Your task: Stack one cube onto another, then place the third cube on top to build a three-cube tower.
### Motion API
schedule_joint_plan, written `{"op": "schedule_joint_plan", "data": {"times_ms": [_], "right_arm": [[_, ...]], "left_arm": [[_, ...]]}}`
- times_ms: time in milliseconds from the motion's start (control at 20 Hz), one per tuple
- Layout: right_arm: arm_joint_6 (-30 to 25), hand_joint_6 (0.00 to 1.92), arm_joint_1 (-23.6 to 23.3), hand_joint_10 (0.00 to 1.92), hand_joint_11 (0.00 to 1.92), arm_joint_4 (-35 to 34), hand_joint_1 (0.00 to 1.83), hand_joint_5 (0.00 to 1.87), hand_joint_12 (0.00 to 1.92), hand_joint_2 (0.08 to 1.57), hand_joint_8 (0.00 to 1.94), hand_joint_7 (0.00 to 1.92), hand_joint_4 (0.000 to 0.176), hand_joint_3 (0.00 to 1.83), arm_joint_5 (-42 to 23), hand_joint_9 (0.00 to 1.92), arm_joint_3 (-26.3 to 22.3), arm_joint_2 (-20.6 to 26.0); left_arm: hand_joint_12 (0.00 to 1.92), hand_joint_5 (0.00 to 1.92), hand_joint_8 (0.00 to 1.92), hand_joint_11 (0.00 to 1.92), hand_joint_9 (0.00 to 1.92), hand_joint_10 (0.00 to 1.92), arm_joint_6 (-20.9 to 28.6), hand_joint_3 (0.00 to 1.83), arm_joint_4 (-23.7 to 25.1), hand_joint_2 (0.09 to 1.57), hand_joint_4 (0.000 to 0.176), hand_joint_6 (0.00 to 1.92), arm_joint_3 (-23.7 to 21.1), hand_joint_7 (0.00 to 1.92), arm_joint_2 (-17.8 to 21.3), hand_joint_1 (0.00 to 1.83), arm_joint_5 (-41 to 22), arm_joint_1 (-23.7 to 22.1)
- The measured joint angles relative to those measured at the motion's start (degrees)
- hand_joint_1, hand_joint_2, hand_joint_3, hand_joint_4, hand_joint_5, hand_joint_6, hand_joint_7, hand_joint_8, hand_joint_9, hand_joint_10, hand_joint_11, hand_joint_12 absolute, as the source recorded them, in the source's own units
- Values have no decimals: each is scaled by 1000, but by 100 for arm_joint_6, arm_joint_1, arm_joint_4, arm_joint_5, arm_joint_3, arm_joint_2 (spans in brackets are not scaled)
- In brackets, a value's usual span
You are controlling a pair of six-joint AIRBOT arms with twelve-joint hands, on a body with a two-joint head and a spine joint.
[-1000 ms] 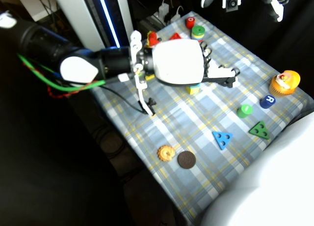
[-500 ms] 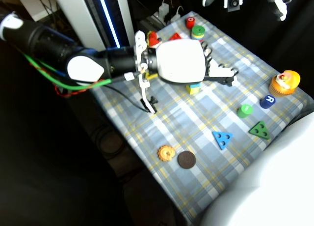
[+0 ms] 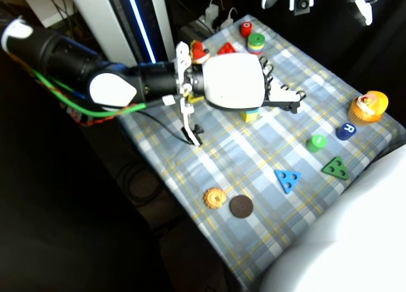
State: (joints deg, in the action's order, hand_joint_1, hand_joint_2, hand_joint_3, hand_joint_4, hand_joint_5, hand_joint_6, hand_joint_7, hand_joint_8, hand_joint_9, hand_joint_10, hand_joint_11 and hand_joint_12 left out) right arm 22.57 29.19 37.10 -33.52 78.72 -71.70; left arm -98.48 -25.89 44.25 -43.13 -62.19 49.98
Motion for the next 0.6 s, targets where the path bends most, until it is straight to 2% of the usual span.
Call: {"op": "schedule_joint_plan", "data": {"times_ms": [100,350,450,600], "right_arm": [[-2,586,0,3,156,0,1197,1208,932,1015,0,856,0,2,0,698,0,0],[-4,570,0,2,129,15,1198,1217,1002,1013,0,859,0,0,-2,703,0,-7],[-9,571,0,0,111,22,1196,1216,1008,1013,0,850,0,0,0,690,0,-7],[-28,669,0,2,86,46,1176,1162,1041,1031,1,806,0,1,0,646,0,-4]], "left_arm": [[12,139,3,0,55,4,0,0,2,795,176,0,2,109,-7,701,4,-13],[4,149,5,9,67,7,-2,0,2,794,168,2,4,120,-22,700,20,-13],[0,137,3,1,64,4,-2,1,-2,796,171,0,4,117,-22,694,20,-13],[6,145,3,12,69,4,-2,1,0,798,172,3,4,123,-22,698,20,-13]]}}
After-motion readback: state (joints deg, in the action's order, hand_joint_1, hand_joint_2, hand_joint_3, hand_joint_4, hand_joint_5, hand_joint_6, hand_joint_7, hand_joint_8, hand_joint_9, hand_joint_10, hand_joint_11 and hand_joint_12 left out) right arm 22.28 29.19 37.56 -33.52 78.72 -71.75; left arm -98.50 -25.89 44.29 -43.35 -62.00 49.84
